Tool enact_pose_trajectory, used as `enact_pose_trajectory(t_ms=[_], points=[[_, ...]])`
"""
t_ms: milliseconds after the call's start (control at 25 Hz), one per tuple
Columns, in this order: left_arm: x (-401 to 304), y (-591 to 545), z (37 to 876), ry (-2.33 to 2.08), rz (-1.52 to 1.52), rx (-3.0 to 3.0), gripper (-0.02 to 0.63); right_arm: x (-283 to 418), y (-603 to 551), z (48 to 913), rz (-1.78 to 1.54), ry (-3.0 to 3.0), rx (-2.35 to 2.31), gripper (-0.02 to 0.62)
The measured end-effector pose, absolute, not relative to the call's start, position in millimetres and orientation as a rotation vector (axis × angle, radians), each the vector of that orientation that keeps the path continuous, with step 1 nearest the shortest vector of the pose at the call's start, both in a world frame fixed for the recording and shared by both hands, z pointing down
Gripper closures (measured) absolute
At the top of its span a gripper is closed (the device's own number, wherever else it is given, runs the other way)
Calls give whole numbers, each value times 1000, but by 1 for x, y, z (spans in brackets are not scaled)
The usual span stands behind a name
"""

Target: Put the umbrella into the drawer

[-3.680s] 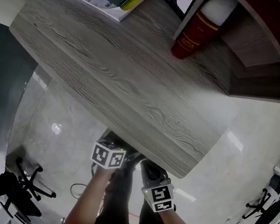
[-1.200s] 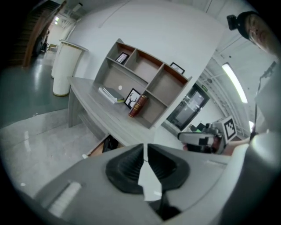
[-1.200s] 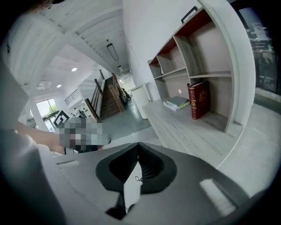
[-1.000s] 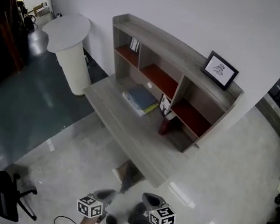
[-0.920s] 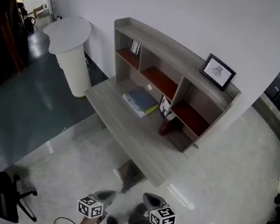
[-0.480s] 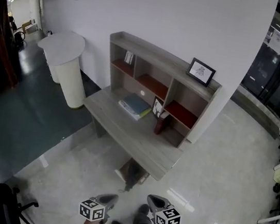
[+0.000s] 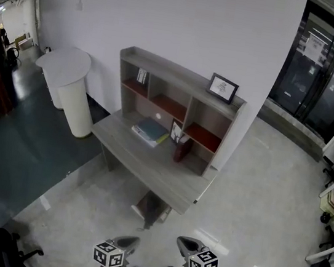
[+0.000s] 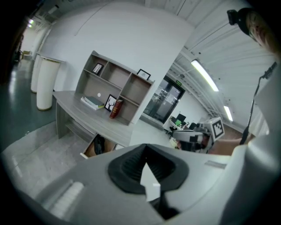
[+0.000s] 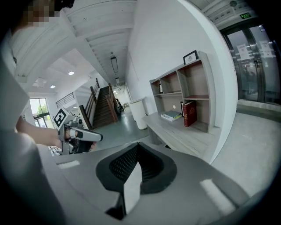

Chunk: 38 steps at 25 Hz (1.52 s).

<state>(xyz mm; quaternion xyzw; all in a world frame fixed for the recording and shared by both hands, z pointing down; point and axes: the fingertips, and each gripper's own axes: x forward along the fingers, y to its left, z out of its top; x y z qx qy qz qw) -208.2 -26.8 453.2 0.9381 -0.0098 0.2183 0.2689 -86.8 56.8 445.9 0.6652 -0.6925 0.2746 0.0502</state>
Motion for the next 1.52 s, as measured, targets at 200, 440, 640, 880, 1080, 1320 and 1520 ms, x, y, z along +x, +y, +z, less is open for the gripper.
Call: enact_pose_trajectory(t_ms=[200, 440, 640, 880, 1080, 1320, 1520], points=[[-199, -8, 431, -26, 526, 2557, 606, -72, 69, 429, 805, -2118, 2052, 589], [-183, -4, 423, -61, 513, 2594, 604, -67, 83, 427, 805, -2137, 2034, 590], [-181, 1, 421, -94, 507, 2610, 604, -66, 92, 432, 818, -2153, 2024, 591], [-182, 12, 418, -92, 514, 2609, 604, -63, 98, 423, 810, -2182, 2031, 591], [-177, 19, 420, -96, 513, 2605, 604, -62, 100, 421, 806, -2198, 2031, 591], [-174, 23, 420, -92, 516, 2603, 604, -62, 103, 423, 813, -2203, 2027, 590], [-175, 24, 421, -95, 525, 2597, 605, -61, 106, 422, 824, -2201, 2032, 591]])
